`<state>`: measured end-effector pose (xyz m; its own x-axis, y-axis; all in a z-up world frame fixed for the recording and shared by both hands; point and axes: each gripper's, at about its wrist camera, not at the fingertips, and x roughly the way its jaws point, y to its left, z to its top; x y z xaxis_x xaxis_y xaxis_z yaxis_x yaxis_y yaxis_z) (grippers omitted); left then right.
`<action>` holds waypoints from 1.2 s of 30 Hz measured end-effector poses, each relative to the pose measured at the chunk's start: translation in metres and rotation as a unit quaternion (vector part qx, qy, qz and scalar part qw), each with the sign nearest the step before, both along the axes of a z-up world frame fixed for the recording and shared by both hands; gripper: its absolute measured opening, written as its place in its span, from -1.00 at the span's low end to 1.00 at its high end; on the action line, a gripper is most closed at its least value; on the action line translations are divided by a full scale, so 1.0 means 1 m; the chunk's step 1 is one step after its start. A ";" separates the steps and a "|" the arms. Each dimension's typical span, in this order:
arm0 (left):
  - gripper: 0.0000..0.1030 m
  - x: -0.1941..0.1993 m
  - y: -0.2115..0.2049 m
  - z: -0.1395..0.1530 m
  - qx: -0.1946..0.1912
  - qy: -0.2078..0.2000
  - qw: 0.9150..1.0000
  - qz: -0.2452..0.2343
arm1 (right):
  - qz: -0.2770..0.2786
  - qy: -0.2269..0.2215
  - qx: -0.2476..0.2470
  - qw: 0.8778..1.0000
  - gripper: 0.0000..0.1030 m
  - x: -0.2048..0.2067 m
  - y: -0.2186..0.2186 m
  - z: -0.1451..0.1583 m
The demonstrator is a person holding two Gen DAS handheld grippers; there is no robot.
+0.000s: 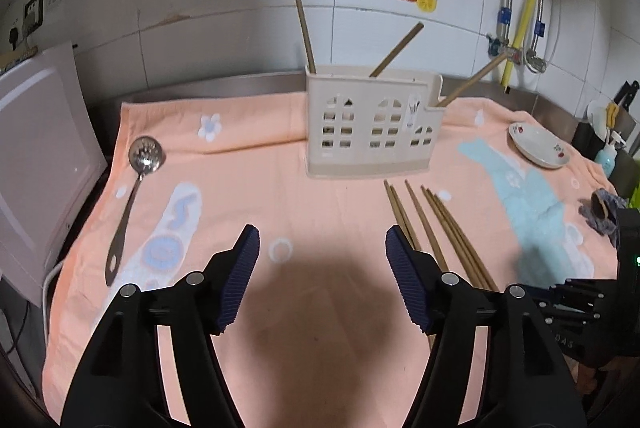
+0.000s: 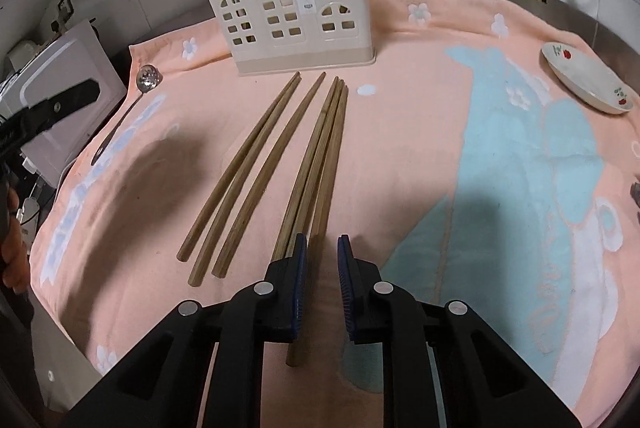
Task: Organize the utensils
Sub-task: 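Move both open tools back down to the remaining chopsticks, then grasp a chopstick with the right tool while the left tool grasps another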
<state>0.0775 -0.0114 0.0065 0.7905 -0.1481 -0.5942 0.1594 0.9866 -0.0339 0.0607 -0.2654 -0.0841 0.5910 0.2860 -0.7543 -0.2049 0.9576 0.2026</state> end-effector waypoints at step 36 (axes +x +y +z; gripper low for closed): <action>0.08 -0.012 -0.046 -0.061 -0.030 0.087 0.993 -0.068 | -0.024 -0.012 -0.024 0.999 -0.87 -0.003 -0.005 -0.002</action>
<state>0.0651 -0.0576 -0.0545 0.6464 -0.2854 -0.7076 0.2779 0.9518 -0.1300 0.0575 -0.2702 -0.0864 0.6221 0.2196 -0.7515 -0.1623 0.9752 0.1507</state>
